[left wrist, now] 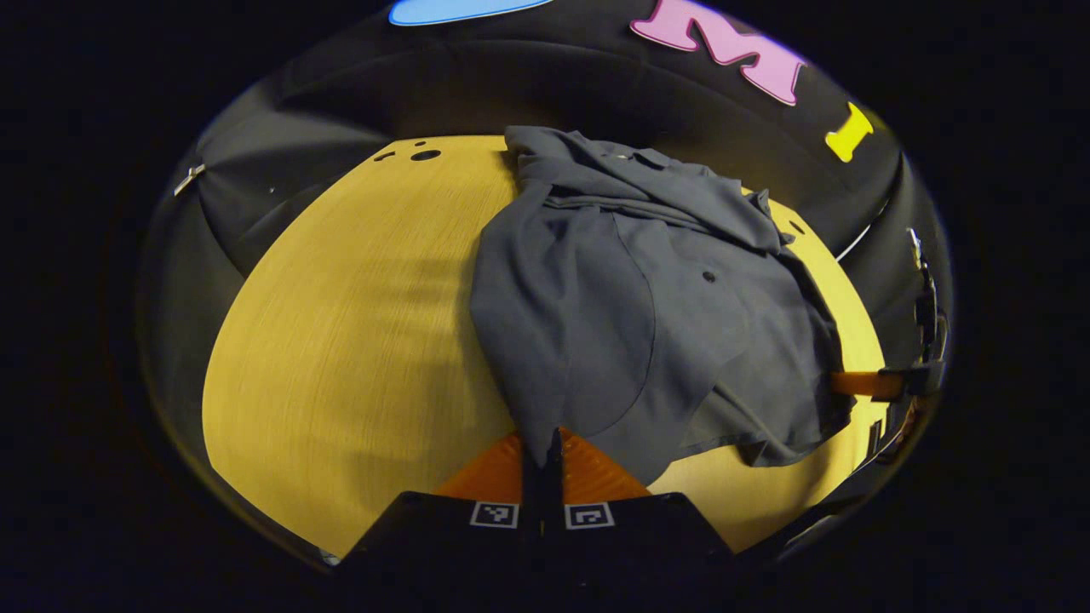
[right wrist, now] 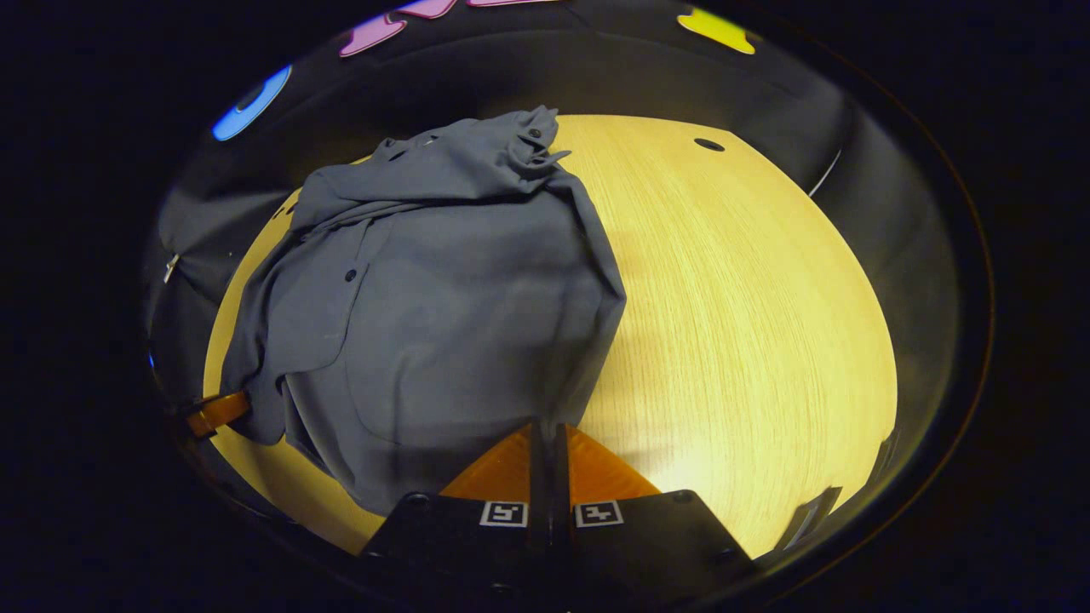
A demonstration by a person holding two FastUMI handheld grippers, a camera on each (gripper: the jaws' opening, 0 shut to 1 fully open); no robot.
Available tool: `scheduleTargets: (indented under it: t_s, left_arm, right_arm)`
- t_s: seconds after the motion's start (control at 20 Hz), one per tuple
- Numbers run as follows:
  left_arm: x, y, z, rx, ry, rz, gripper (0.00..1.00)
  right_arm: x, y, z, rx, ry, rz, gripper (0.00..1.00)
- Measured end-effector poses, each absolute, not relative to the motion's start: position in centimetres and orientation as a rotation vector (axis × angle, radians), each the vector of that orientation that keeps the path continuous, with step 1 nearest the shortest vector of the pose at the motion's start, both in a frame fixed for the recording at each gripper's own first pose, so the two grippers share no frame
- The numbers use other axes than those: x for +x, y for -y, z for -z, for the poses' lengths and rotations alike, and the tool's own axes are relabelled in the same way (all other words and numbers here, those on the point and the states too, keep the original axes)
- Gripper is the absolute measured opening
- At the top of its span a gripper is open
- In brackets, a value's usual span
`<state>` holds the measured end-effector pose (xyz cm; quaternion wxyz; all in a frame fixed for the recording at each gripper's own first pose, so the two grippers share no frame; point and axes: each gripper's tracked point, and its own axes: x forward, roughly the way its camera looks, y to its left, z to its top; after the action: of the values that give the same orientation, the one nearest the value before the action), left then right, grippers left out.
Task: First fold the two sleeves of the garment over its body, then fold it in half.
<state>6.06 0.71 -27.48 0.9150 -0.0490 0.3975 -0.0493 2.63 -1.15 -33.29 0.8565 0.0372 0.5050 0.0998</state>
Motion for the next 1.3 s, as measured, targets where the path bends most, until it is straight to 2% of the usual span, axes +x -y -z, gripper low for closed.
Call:
scheduleTargets:
  t_s: [0.05, 0.25, 0.6, 0.95, 1.25, 1.3]
  left_arm:
    - [6.1, -0.7, 27.0, -0.111, -0.811, 0.099, 0.06]
    - [6.7, -0.3, 24.0, -0.156, -0.762, 0.105, 0.06]
    - [10.4, 0.2, 16.4, -0.233, -0.623, 0.107, 0.05]
    - [16.9, 1.0, 9.5, -0.215, -0.471, 0.119, 0.06]
    - [23.6, 2.0, 6.1, -0.227, -0.377, 0.129, 0.06]
    - [24.7, 2.4, 5.5, -0.261, -0.365, 0.13, 0.02]
  right_arm:
    - [2.8, 1.0, 32.9, 0.072, -1.051, -0.219, 0.06]
    - [4.0, 0.6, 30.3, 0.094, -1.002, -0.238, 0.05]
    - [9.3, -0.4, 24.9, 0.16, -0.846, -0.232, 0.05]
    - [17.7, -0.9, 20.3, 0.224, -0.707, -0.236, 0.06]
    - [24.9, -2.2, 17.9, 0.245, -0.61, -0.25, 0.05]
    - [26.1, -2.5, 17.6, 0.246, -0.595, -0.253, 0.05]
